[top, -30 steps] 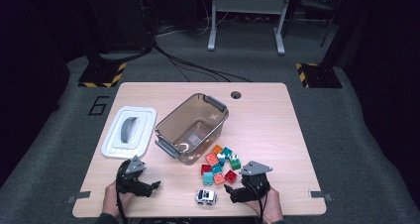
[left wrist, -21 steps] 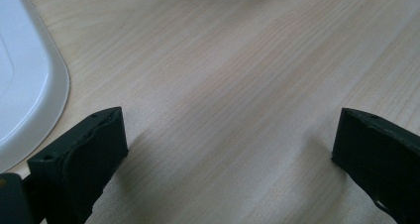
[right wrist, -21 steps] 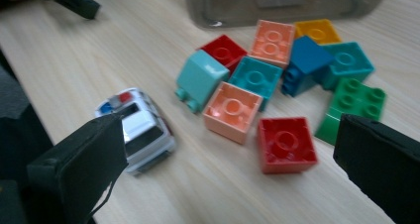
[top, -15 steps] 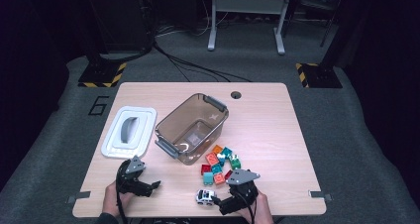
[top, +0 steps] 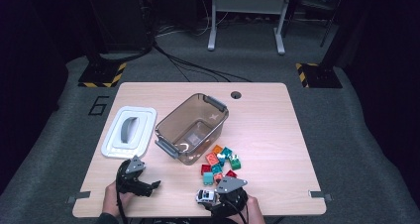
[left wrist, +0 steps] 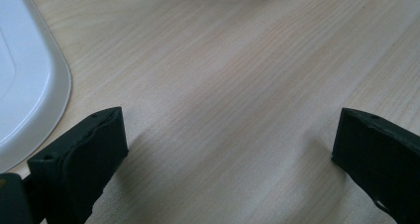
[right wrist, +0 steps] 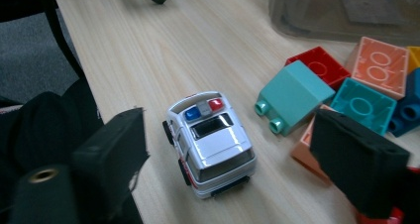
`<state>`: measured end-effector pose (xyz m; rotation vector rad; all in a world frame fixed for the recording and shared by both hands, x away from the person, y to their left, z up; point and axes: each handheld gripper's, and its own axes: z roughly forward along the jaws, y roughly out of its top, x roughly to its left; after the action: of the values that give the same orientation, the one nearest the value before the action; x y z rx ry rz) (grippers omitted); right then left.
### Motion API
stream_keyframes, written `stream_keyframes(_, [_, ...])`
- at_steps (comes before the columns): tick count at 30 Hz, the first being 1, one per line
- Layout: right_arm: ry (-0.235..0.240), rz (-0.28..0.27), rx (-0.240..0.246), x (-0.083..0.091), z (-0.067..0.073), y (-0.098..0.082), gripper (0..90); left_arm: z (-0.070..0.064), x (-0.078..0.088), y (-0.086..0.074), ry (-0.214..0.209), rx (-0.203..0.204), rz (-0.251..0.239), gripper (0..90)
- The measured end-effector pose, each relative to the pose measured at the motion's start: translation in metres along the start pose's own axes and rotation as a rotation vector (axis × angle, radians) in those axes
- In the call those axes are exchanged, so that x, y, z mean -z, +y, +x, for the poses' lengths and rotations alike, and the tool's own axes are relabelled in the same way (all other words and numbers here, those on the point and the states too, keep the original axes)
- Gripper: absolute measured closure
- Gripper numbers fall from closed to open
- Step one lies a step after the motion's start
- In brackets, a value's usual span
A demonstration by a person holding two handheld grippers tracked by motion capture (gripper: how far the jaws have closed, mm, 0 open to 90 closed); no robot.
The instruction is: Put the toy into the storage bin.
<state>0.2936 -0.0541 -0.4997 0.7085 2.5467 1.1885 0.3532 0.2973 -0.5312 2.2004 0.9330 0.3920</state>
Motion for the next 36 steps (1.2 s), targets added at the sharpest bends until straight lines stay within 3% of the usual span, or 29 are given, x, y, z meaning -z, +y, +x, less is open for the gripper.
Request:
stream_keyframes(4, [0.026,0.015,0.022,-0.007,0.002,-0.004,32.1,0.000,0.000,0.000,0.000,0.000,0.000,0.4])
stream_keyframes(11, [0.038,0.052,0.053,-0.017,0.003,-0.010,41.2,0.000,0.000,0.000,0.000,0.000,0.000,0.4])
stream_keyframes(17, [0.060,0.066,0.064,-0.019,-0.002,-0.015,42.0,0.000,0.000,0.000,0.000,0.000,0.000,0.4])
stream_keyframes(18, [0.060,0.060,0.043,-0.019,-0.001,-0.016,42.0,0.000,0.000,0.000,0.000,0.000,0.000,0.4])
stream_keyframes(26, [0.073,0.040,0.085,-0.018,-0.004,-0.018,46.3,0.000,0.000,0.000,0.002,0.001,-0.003,0.4])
stream_keyframes(36, [0.085,-0.013,0.066,-0.010,-0.002,-0.017,46.7,0.000,-0.001,0.000,0.008,0.004,-0.008,0.4])
